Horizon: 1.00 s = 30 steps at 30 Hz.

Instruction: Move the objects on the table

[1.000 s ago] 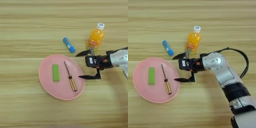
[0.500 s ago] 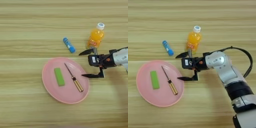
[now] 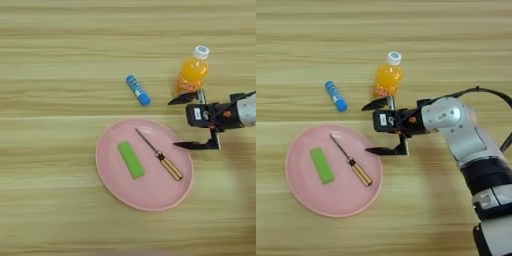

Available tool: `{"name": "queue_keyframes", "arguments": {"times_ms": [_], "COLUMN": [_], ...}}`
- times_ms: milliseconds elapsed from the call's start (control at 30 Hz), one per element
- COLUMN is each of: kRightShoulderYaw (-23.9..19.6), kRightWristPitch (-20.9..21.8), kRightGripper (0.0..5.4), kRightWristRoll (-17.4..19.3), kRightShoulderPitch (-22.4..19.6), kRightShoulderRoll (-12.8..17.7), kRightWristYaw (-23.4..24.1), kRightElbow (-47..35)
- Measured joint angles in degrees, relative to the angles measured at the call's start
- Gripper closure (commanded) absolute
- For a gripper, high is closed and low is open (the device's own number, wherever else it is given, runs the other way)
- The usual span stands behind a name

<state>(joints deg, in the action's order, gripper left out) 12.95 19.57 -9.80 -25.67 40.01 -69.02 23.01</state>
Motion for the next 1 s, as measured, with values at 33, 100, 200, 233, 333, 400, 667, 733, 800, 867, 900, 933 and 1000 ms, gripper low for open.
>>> {"name": "queue_keyframes", "arguments": {"times_ms": [33, 100, 200, 233, 333, 400, 667, 733, 800, 867, 900, 933, 1000], "kRightShoulderYaw": [-0.02, -0.02, -0.03, -0.03, -0.21, -0.82, -1.6, -1.83, -1.95, -2.1, -2.26, -2.44, -3.91], "kRightWristPitch": [0.07, 0.2, 0.88, 0.98, 1.09, 1.11, 1.11, 1.11, 1.12, 1.14, 1.18, 1.17, 0.14], "kRightGripper": [0.05, 0.05, 0.05, 0.05, 0.05, 0.05, 0.05, 0.05, 0.05, 0.05, 0.05, 0.05, 0.05], "kRightWristRoll": [-0.09, -0.2, -0.48, -0.65, -1.11, -1.2, -1.17, -1.13, -0.91, -0.12, 0.21, 1.29, 5.81], "kRightShoulderPitch": [0.0, 0.0, 0.0, -0.01, -0.01, -0.01, -0.01, -0.01, -0.01, 0.0, 0.0, 0.02, 0.26], "kRightShoulderRoll": [0.16, 0.49, 0.91, 1.19, 2.38, 3.05, 3.99, 4.13, 4.14, 4.12, 4.1, 4.04, 3.42], "kRightWristYaw": [0.0, -0.02, -0.02, -0.02, -0.02, -0.05, -0.15, -0.16, -0.19, -0.33, -0.4, -0.64, -2.24], "kRightElbow": [0.13, 0.44, 1.07, 1.62, 2.19, 2.24, 2.24, 2.23, 2.2, 2.08, 1.88, 1.54, -0.33]}}
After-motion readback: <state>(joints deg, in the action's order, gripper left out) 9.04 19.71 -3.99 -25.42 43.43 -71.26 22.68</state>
